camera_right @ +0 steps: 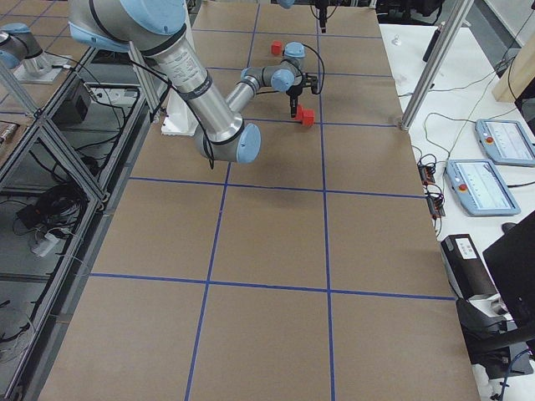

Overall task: Form red blocks into L shape at center
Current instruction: 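Lower the red cube beside the center cube, farther from the robot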

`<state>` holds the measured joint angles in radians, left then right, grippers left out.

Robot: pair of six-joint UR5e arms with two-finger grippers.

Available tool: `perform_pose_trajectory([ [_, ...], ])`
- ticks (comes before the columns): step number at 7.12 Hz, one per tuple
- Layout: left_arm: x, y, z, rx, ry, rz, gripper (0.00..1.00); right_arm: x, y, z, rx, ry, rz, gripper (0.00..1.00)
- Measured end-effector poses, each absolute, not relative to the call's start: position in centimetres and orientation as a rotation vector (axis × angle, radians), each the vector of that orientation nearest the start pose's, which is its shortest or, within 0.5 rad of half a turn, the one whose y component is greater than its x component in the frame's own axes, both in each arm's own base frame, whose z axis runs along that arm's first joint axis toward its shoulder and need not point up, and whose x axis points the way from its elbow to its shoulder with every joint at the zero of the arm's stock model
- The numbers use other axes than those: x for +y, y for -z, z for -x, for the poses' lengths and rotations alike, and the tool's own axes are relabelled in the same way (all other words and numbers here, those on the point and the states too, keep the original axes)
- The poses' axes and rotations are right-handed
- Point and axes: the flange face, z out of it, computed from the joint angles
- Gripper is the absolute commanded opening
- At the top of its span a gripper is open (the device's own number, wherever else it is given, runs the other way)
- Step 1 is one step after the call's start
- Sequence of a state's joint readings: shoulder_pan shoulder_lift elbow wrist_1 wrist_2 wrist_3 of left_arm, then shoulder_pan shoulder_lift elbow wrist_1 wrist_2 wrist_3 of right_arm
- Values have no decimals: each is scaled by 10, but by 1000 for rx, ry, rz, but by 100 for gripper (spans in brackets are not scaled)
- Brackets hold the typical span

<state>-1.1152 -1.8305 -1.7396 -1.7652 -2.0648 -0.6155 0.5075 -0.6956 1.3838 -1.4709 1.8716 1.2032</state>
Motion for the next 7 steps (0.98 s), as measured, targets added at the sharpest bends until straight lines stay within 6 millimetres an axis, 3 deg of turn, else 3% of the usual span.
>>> perform_pose_trajectory([
  [3,-576,-427,-186,718,-1,-274,100,-462,-185,622,-821,-13,-81,0],
  [5,-577,-429,-188,716,-2,-271,100,-462,-189,622,-817,-13,-80,22],
  [7,-577,-428,-188,717,-2,-272,100,-462,-194,623,-809,-13,-77,54],
])
